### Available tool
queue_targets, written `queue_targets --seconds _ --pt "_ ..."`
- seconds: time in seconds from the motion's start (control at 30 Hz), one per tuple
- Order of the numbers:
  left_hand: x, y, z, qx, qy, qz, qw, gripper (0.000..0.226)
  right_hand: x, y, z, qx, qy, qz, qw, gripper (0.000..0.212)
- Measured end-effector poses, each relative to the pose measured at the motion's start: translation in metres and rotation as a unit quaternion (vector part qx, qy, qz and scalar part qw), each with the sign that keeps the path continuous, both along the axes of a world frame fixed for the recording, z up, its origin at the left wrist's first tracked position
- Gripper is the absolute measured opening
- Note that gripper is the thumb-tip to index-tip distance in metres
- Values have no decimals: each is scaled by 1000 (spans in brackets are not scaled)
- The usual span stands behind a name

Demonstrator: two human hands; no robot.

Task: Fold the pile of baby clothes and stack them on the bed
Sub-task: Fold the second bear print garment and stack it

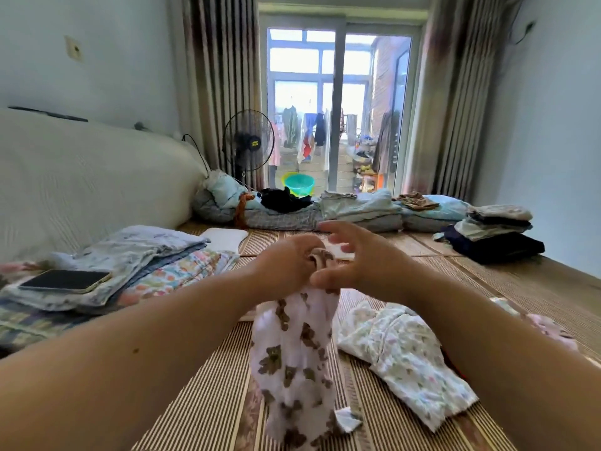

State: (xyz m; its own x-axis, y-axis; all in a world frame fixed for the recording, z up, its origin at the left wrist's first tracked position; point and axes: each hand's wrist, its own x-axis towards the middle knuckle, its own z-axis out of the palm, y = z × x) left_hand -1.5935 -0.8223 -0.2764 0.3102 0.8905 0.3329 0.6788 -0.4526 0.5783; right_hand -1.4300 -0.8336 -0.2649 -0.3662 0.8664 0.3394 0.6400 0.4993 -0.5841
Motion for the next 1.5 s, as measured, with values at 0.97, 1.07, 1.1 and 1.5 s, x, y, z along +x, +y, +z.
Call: queue_targets --seconds 0.97,1.07,1.1,1.5 --pt "-81 -17 117 106 233 38 966 28 32 -8 90 68 -77 -24 994 24" --pt "-75 -21 125 107 231 52 966 27 31 -8 90 60 -33 -51 996 25" --pt "-73 -21 125 106 237 64 964 28 30 -7 89 55 -13 -62 996 29" --pt "-17 -15 111 -203 -128 134 961 23 -36 -3 67 -98 289 -47 951 25"
